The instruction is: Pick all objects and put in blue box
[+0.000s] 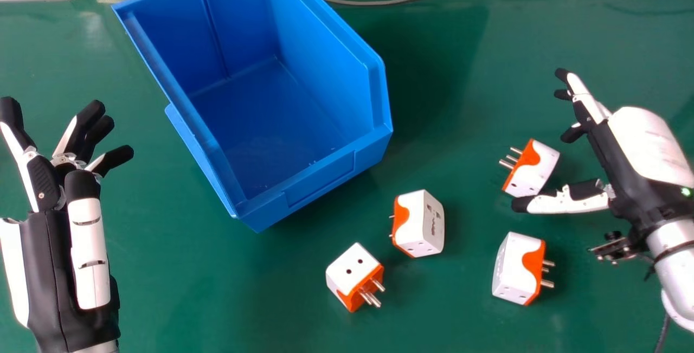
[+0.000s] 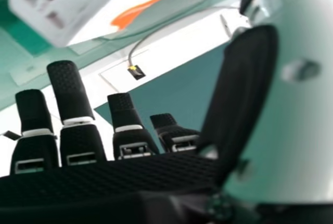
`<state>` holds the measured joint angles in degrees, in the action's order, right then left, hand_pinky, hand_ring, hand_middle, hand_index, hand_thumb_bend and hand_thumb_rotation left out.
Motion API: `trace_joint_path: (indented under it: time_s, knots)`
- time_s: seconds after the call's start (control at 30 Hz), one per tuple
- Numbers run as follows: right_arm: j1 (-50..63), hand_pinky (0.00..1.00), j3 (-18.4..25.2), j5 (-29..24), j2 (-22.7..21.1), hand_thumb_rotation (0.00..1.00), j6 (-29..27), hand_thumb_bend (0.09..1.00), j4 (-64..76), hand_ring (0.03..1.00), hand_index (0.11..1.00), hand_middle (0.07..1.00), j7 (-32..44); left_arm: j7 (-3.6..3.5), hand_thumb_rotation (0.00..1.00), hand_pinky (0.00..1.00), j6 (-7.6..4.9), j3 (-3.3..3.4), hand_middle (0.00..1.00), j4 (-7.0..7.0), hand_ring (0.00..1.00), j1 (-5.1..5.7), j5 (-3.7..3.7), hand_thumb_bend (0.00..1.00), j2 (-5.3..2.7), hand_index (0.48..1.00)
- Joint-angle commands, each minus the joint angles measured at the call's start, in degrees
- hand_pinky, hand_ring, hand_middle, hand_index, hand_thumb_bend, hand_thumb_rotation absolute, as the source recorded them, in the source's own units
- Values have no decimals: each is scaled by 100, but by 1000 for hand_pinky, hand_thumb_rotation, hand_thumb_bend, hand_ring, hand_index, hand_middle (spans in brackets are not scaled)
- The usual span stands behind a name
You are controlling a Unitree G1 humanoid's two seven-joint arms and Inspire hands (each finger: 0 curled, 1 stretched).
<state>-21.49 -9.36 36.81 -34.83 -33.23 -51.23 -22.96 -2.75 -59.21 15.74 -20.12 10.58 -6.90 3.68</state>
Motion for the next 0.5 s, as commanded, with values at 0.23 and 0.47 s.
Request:
trace_joint_path:
  time_s: [0.23, 0.47]
  knots:
    - [-117, 789, -277, 364, -489, 344, 385, 1000, 374, 610, 770, 734, 22, -2, 942, 747, 5, -31, 868, 186, 857, 45, -33, 449, 0, 868]
    - [-147, 863, -399, 405, -596, 342, 704, 1000, 604, 622, 754, 737, 381, 13, 942, 747, 5, -42, 867, 175, 857, 16, -33, 454, -4, 868]
